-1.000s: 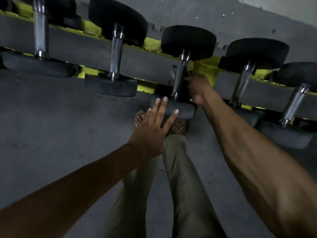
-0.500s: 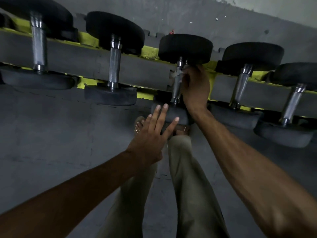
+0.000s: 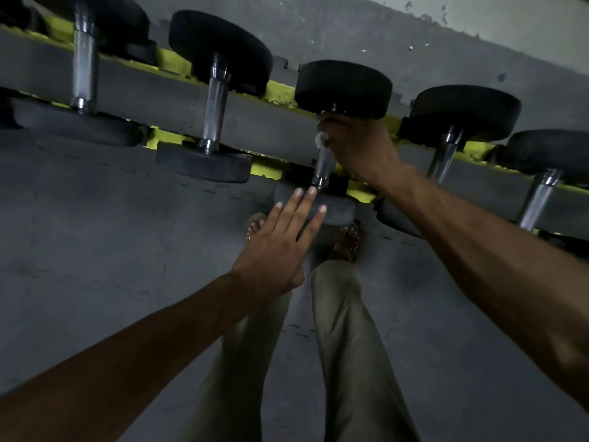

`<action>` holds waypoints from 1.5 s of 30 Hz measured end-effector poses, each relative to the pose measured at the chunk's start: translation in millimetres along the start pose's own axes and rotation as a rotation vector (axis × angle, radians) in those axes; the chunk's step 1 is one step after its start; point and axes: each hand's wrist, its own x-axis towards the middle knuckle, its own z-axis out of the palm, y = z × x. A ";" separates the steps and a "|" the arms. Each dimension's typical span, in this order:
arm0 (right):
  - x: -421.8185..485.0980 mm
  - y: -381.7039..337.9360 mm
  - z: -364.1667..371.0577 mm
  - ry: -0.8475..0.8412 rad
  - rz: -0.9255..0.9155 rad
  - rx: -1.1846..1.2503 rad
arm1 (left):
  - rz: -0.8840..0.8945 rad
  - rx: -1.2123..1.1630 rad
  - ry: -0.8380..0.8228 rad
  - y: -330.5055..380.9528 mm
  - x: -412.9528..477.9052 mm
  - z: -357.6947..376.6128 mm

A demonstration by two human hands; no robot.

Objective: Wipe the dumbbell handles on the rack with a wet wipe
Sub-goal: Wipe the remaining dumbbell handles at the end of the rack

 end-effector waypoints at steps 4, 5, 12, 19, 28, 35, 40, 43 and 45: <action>3.0 -41.5 -11.2 -0.510 -0.195 0.036 | -0.056 0.031 -0.001 16.1 3.0 -1.8; 12.7 -45.2 -16.9 -0.577 -0.189 -0.018 | -0.070 0.038 -0.005 18.3 3.0 -1.2; 44.7 -76.5 -27.0 -0.834 0.012 -0.049 | -0.134 0.125 -0.003 24.7 4.4 3.7; 29.2 -16.8 -35.0 -0.730 -0.315 0.089 | -0.170 0.126 0.027 27.4 4.0 6.3; -21.5 -6.1 6.3 -0.252 -0.498 0.023 | -0.192 0.132 0.008 32.4 7.5 2.8; -33.2 -12.5 4.9 -0.195 -0.265 0.211 | -0.235 0.156 0.000 37.6 10.0 -0.7; -47.7 -10.3 19.1 -0.277 0.276 0.470 | -0.243 0.155 0.011 42.7 10.7 -1.5; -37.3 -19.3 28.9 -0.288 0.644 0.858 | -0.226 0.199 0.052 41.4 12.0 5.6; -22.3 -19.6 37.8 -0.263 0.907 1.259 | -0.198 0.207 0.045 38.8 11.2 9.6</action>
